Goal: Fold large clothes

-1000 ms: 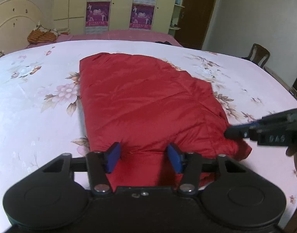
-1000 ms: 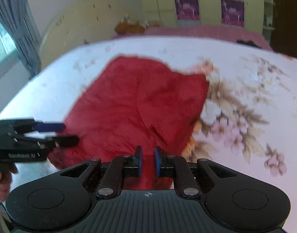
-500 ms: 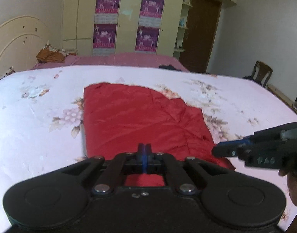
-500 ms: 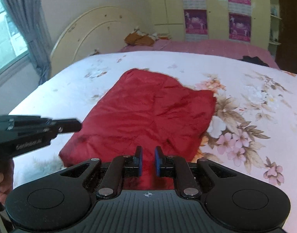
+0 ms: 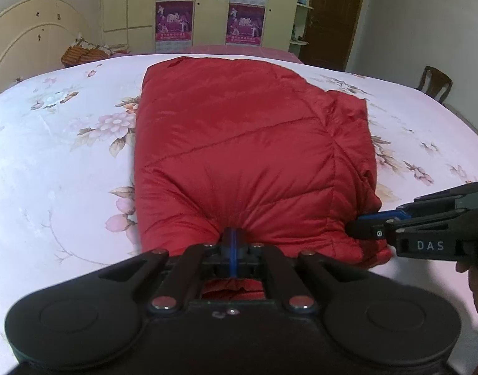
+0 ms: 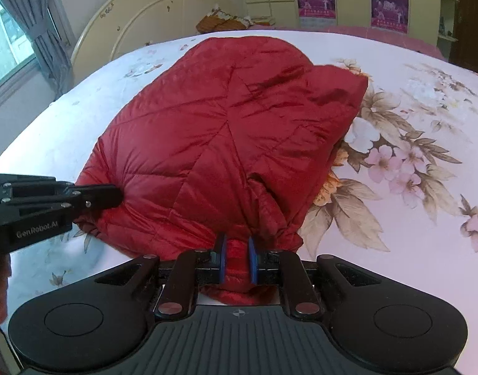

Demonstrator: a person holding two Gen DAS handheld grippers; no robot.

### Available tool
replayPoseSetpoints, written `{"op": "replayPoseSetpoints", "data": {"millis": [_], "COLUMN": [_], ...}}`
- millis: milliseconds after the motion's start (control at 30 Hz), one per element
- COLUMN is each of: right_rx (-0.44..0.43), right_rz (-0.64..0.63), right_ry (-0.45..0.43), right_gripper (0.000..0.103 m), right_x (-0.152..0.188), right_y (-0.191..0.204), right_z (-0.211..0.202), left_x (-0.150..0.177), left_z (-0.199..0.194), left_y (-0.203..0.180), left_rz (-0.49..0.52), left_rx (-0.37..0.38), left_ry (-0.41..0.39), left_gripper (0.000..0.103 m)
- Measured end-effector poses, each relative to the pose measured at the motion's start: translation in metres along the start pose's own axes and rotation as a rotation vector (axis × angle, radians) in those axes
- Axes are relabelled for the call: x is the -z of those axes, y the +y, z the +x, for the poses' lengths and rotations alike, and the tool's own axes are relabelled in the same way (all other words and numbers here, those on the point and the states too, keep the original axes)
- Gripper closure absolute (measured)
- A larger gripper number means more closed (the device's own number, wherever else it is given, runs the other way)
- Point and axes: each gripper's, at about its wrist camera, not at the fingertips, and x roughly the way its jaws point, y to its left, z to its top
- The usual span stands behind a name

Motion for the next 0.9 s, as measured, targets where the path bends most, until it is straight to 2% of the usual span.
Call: {"op": "replayPoseSetpoints", "data": {"millis": [133,200,233,267,300,333,367,400,500,600,667,700,800,900], "right_rx": [0.009,0.022,0.038,0.065,0.081,0.071,0.081,0.1,0.12,0.165,0.194,0.214,0.246,0.271], "right_rz": [-0.003,0.006,0.011,0.026,0.042,0.047,0.046,0.049,0.072,0.056,0.06,0.059,0.051,0.049], "right_ry": [0.024,-0.017,-0.057,-0.092,-0.122,-0.191,-0.21,-0.211,-0.224,-0.227,-0.225,-0.217,-0.202,-0.212], "right_gripper": [0.091,0.09,0.088,0.075,0.018,0.006,0.006,0.006,0.006,0.006,0.004,0.0,0.0,0.0], "right_x": [-0.008,-0.012,-0.013,-0.013,-0.012,-0.008,-0.006,-0.004,0.006,0.018,0.028,0.031,0.04,0.05], "right_y": [0.003,0.006,0.008,0.009,0.009,0.009,0.01,0.01,0.012,0.018,0.021,0.023,0.03,0.035], "right_z": [-0.007,-0.026,-0.037,-0.047,-0.056,-0.069,-0.077,-0.082,-0.102,-0.122,-0.136,-0.142,-0.16,-0.179], "left_x": [-0.008,-0.011,-0.011,-0.011,-0.01,-0.008,-0.006,-0.004,0.0,0.004,0.005,0.005,0.006,0.01], "left_z": [-0.009,-0.025,-0.036,-0.043,-0.051,-0.061,-0.071,-0.078,-0.094,-0.114,-0.127,-0.132,-0.142,-0.161], "left_y": [-0.004,-0.006,-0.008,-0.009,-0.011,-0.012,-0.013,-0.016,-0.022,-0.029,-0.035,-0.039,-0.054,-0.068], "left_rz": [-0.02,-0.033,-0.034,-0.035,-0.042,-0.053,-0.057,-0.054,-0.056,-0.064,-0.07,-0.065,-0.021,-0.001], "left_rx": [-0.01,-0.015,-0.025,-0.037,-0.057,-0.082,-0.097,-0.102,-0.107,-0.123,-0.146,-0.171,-0.228,-0.226], "left_ry": [-0.001,-0.024,-0.044,-0.055,-0.07,-0.102,-0.141,-0.161,-0.152,-0.175,-0.187,-0.18,-0.154,-0.176], "left_gripper": [0.103,0.102,0.093,0.08,0.039,0.008,0.004,0.008,0.008,0.0,0.0,0.0,0.0,0.0]}}
